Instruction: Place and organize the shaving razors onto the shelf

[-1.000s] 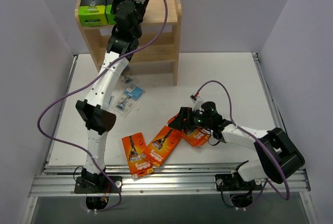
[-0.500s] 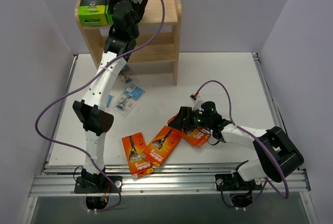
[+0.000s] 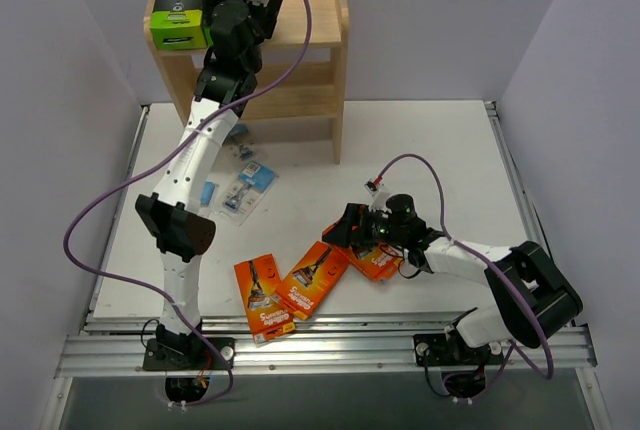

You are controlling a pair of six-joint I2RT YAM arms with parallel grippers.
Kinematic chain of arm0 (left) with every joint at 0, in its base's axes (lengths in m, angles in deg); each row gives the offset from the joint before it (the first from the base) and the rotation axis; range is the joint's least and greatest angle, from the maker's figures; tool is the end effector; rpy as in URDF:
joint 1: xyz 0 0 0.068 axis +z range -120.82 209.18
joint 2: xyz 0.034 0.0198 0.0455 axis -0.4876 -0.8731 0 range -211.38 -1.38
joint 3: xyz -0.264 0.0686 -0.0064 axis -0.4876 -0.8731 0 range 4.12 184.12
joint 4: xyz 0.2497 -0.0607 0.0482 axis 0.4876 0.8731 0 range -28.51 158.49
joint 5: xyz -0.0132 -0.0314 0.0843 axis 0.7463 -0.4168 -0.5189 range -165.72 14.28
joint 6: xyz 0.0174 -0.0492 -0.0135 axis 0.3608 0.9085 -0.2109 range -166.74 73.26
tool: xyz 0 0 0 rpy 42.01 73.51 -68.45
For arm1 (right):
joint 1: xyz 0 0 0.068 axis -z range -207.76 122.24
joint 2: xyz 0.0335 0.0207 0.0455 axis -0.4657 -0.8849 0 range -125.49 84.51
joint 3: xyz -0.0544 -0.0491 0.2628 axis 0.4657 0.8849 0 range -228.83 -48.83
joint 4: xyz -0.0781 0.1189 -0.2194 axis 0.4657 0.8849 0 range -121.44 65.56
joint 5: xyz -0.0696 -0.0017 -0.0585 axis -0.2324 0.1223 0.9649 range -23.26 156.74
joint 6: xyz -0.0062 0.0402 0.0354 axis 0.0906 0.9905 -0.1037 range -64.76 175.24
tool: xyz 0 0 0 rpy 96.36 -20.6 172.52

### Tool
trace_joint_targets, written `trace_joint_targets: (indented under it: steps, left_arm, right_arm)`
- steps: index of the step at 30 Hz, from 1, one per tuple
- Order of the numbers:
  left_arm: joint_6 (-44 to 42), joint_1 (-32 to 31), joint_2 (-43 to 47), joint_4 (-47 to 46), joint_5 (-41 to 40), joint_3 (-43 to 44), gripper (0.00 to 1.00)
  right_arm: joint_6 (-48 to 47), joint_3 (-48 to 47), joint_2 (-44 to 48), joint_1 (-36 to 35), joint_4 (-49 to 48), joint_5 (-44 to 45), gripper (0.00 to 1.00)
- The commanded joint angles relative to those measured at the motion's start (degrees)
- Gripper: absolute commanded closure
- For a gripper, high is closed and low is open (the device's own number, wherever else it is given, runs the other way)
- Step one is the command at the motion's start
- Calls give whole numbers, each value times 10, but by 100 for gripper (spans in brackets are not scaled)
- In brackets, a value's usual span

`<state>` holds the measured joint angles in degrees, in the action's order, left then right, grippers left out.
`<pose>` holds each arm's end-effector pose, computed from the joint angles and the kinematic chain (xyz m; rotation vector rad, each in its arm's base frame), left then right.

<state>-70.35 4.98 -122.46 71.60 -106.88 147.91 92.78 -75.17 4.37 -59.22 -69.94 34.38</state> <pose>0.4281 -0.1723 0.5123 0.1146 1.3876 0.3583 0.2189 0.1563 0.1839 -0.3317 1.9933 1.3247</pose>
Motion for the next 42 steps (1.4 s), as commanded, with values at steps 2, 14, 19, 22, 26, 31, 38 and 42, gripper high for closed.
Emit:
trace_joint_targets:
  steps: [2,14,19,22,26,31,38,42]
  left_arm:
    - [-1,14,40,23,-17,-2,6]
    - [33,5,45,43,4,25,6]
    - [39,0,43,54,20,42,6]
    - [43,-1,40,59,24,48,6]
    - [47,-3,34,69,24,64,6]
    - [48,-8,36,65,39,65,6]
    - [59,-22,49,71,67,69,6]
    - [59,-28,75,55,97,41,6]
  right_arm:
    - [8,8,6,-2,38,-8,0]
    - [10,19,23,-2,40,-10,0]
    - [9,24,31,-1,42,-10,0]
    - [9,25,31,-2,44,-13,0]
    - [9,26,36,-1,45,-12,0]
    - [9,28,35,-2,42,-11,0]
    - [10,27,36,-3,43,-11,0]
    - [7,25,39,-2,48,-13,0]
